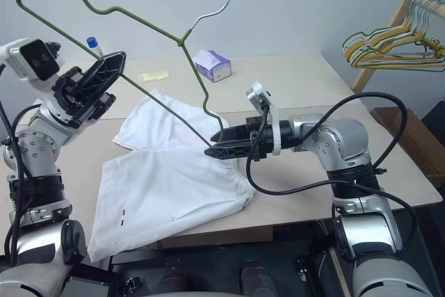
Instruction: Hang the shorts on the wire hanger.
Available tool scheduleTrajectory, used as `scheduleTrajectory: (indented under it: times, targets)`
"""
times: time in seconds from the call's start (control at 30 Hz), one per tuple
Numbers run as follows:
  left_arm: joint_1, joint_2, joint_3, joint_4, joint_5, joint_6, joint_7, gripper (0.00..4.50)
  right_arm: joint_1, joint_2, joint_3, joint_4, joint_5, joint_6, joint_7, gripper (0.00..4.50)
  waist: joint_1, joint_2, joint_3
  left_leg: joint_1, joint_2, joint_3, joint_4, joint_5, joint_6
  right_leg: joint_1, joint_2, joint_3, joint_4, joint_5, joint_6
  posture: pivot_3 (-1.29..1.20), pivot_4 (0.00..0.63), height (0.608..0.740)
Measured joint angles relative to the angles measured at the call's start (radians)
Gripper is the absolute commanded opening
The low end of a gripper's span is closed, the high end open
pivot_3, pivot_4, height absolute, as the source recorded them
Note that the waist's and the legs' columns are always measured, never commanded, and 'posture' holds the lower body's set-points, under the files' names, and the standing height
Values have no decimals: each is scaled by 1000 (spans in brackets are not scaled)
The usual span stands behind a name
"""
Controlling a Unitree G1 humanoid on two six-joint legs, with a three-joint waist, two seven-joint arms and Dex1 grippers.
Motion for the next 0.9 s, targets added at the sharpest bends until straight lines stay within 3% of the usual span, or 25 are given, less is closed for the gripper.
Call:
scheduleTrajectory:
  times: [0.07, 0.17, 0.43, 0.5, 0.67, 0.9]
  targets:
    - [5, -3, -1, -2, 2, -1, -1, 0, -8, 0, 0, 0, 0, 0, 10, 3940, 0, 0, 0, 0, 0, 0, 0, 0, 0, 0, 0, 0, 0, 0, 0, -41, 0, 740]
    - [8, -8, -2, -2, 3, -1, 0, 0, -20, -1, 4, -1, 0, 0, 15, 3397, 0, 0, 0, 0, 0, 0, 0, 0, 0, 0, 0, 0, 0, 0, 0, -42, 0, 740]
    - [10, -19, -2, -2, 4, -21, 0, 0, -25, 4, 17, -2, -4, 1, 12, 476, 0, 0, 0, 0, 0, 0, 0, 0, 0, 0, 0, 0, 0, 0, 0, -41, 0, 740]
    - [10, -25, -2, 0, 4, -23, 3, 0, -25, 5, 20, -2, -8, 1, 12, 25, 0, 0, 0, 0, 0, 0, 0, 0, 0, 0, 0, 0, 0, 0, 0, -41, 0, 740]
    - [15, -34, -1, 1, 14, -42, 5, 0, -25, 12, 25, -1, -14, 0, 9, 25, -1, 0, 0, 0, 0, -1, 0, 0, 0, 0, 0, -1, 0, 0, 0, -39, 0, 740]
    - [52, -46, -40, -15, 71, -70, 16, 2013, -25, 38, 21, 4, -20, -1, -10, 0, 1, 0, 0, -1, 0, -1, 1, 0, 0, 0, 0, -1, 1, 0, 0, -38, 0, 740]
